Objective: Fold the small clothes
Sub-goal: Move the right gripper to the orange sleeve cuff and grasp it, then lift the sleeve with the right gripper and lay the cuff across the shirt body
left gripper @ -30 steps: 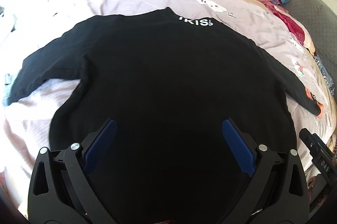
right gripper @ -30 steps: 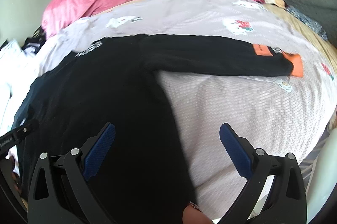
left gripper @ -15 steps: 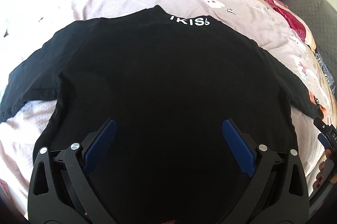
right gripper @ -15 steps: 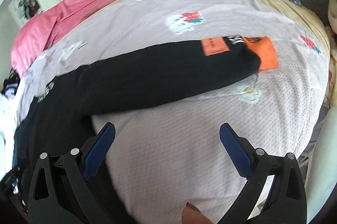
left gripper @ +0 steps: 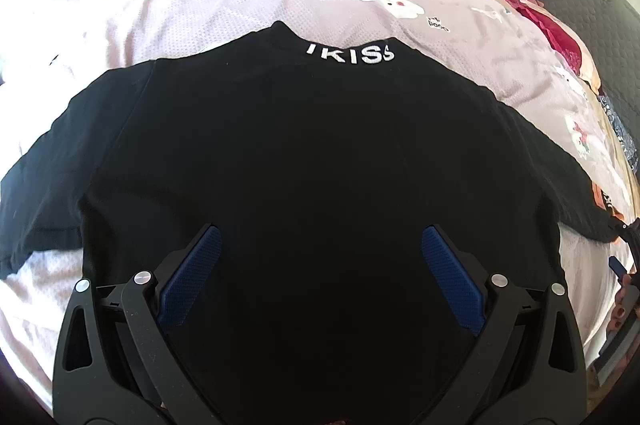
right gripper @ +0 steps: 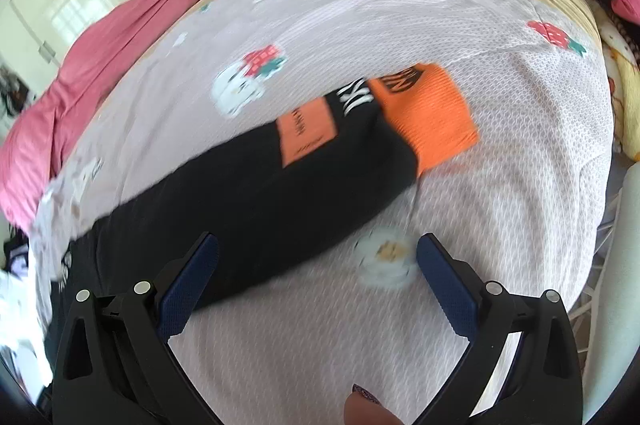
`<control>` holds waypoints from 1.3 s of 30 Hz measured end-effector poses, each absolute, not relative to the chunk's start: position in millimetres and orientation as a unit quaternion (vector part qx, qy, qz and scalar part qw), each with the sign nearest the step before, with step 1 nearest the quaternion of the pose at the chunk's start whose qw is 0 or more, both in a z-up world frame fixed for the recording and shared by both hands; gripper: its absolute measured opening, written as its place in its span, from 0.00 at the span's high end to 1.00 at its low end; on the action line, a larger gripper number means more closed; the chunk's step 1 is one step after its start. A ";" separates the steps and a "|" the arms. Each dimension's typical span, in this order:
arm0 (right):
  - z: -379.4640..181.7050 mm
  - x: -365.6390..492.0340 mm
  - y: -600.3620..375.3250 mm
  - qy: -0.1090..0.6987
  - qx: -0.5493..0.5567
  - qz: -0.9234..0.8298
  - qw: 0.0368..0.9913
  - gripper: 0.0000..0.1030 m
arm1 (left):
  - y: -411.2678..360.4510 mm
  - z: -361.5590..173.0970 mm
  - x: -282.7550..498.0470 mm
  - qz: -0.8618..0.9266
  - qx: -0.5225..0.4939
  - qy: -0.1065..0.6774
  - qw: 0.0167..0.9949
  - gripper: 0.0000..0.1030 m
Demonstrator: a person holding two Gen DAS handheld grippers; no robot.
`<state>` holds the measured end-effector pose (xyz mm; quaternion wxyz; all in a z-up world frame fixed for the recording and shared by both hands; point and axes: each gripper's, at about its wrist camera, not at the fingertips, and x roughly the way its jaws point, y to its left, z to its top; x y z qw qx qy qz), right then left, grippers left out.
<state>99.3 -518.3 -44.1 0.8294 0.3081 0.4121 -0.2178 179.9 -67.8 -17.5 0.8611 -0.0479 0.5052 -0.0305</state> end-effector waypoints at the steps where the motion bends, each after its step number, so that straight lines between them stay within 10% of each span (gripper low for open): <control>1: -45.5 101.5 -524.0 0.408 0.315 -0.222 0.828 0.04 | -67.3 -17.8 183.0 -0.029 -0.047 0.505 0.861 0.08; 8: -54.8 110.2 -552.2 0.367 0.353 -0.242 0.826 0.08 | -61.2 -19.5 196.8 -0.018 -0.044 0.506 0.861 0.08; 19: -44.8 117.1 -548.8 0.327 0.333 -0.239 0.852 0.78 | -47.7 -21.7 208.5 -0.020 -0.065 0.518 0.852 0.08; 39: 33.0 163.2 -420.4 0.278 0.285 -0.034 0.917 0.90 | -2.6 -5.7 206.2 -0.013 -0.116 0.504 0.856 0.08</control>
